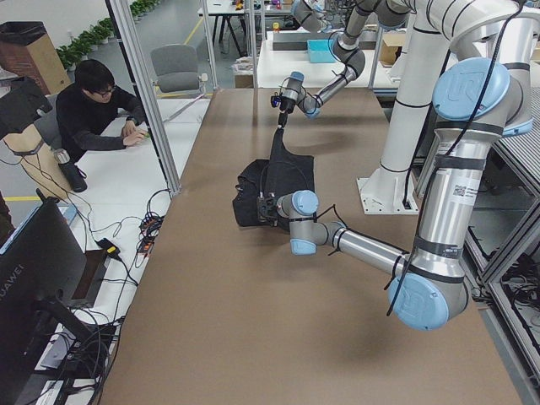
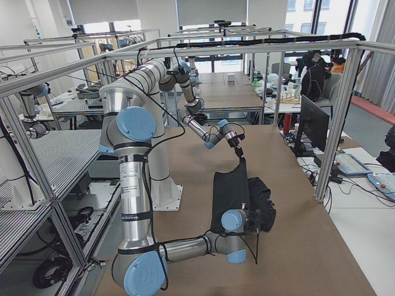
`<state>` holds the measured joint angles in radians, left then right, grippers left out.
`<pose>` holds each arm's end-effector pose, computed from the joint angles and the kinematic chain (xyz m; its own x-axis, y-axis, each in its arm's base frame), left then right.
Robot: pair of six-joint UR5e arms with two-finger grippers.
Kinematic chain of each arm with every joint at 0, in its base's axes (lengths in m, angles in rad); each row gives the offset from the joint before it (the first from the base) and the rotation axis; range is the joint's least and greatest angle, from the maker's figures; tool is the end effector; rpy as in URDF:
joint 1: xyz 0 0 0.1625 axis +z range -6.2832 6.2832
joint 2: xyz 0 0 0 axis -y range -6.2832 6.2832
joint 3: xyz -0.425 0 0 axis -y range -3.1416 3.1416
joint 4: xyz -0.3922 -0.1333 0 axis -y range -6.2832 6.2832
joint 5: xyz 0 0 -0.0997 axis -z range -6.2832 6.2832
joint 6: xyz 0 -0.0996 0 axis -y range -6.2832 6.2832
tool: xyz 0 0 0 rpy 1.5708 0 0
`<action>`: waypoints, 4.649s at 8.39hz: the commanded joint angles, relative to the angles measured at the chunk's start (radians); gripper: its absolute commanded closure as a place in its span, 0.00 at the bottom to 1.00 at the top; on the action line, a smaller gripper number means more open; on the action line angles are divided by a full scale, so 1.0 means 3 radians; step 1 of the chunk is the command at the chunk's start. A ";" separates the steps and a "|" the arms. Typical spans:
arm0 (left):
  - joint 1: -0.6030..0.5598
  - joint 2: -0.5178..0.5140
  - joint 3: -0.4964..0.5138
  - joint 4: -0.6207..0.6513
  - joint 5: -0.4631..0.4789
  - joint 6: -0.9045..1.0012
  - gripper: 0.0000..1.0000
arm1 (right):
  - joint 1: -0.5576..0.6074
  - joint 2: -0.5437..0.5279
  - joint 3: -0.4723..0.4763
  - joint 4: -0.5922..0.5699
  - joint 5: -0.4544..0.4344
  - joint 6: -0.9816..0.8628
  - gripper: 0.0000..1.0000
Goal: Fold clothes
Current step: 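Lift the hem with both grippers and fold it toward the collar, then lower the folded hem onto the shirt with both grippers, then move the right gripper to the shirt's near corner while the left withdraws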
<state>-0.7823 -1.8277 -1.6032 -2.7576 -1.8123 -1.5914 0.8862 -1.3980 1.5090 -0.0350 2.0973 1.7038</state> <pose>0.3410 -0.4933 0.3716 0.0564 -0.0843 -0.9948 0.5169 0.8550 -0.0431 -0.2777 -0.4719 0.4318 -0.0944 0.0657 0.9934 -0.3434 0.9344 -0.0944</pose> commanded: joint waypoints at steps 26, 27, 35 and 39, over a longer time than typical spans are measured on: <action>-0.0230 -0.0212 -0.0168 0.0218 0.0294 0.0018 0.06 | -0.1068 -0.0407 0.0339 -0.0897 -0.0134 0.0129 1.00; -0.0220 -0.0212 -0.0168 0.0218 0.0294 0.0018 0.06 | -0.1062 -0.0519 0.0491 -0.0881 -0.0099 0.0129 1.00; -0.0199 -0.0263 -0.0132 0.0218 0.0299 0.0023 0.06 | -0.1067 -0.0561 0.0600 -0.0926 -0.0139 0.0139 0.06; -0.0199 -0.0269 -0.0142 0.0218 0.0304 0.0023 0.06 | -0.1083 -0.0321 0.0273 -0.0932 -0.0241 0.0134 0.06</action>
<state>-0.8410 -1.9090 -1.6445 -2.6921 -1.7225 -1.5846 0.5623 -1.5327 1.6306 -0.3140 2.0311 1.7437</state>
